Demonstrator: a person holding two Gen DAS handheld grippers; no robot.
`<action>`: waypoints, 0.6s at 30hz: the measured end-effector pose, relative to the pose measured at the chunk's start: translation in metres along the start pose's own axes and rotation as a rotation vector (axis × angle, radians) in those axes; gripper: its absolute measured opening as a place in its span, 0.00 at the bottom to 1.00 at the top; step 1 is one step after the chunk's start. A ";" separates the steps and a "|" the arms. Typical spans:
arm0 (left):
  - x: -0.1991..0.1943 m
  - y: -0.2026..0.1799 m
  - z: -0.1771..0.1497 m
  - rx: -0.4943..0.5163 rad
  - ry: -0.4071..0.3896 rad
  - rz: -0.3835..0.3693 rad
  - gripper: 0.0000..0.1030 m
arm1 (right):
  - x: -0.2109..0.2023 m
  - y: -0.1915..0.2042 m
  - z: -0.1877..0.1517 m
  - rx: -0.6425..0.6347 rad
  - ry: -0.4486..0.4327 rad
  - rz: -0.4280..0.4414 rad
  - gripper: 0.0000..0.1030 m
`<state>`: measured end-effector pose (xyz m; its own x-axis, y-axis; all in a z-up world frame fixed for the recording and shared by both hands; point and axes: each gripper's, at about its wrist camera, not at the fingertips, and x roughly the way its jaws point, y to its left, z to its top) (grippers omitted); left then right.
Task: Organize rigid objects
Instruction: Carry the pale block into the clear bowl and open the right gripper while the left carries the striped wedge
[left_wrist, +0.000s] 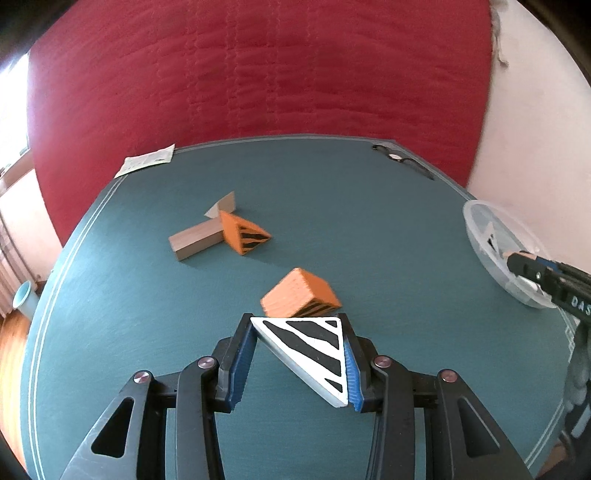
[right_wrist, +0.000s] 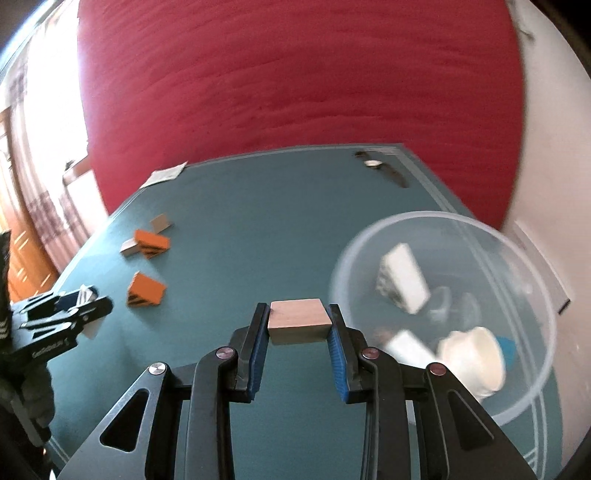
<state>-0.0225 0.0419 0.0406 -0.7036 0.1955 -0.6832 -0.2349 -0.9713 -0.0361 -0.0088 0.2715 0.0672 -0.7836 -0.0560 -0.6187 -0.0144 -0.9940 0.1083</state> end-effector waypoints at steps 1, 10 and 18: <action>0.000 -0.003 0.001 0.006 0.001 -0.005 0.43 | -0.002 -0.006 0.000 0.012 -0.004 -0.010 0.31; -0.001 -0.035 0.005 0.054 -0.001 -0.035 0.43 | -0.017 -0.055 0.006 0.103 -0.042 -0.090 0.31; -0.003 -0.066 0.009 0.107 -0.008 -0.073 0.43 | -0.026 -0.107 0.002 0.215 -0.071 -0.191 0.31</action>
<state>-0.0110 0.1070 0.0514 -0.6875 0.2663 -0.6756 -0.3550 -0.9348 -0.0071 0.0120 0.3798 0.0728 -0.7955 0.1447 -0.5884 -0.2913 -0.9428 0.1621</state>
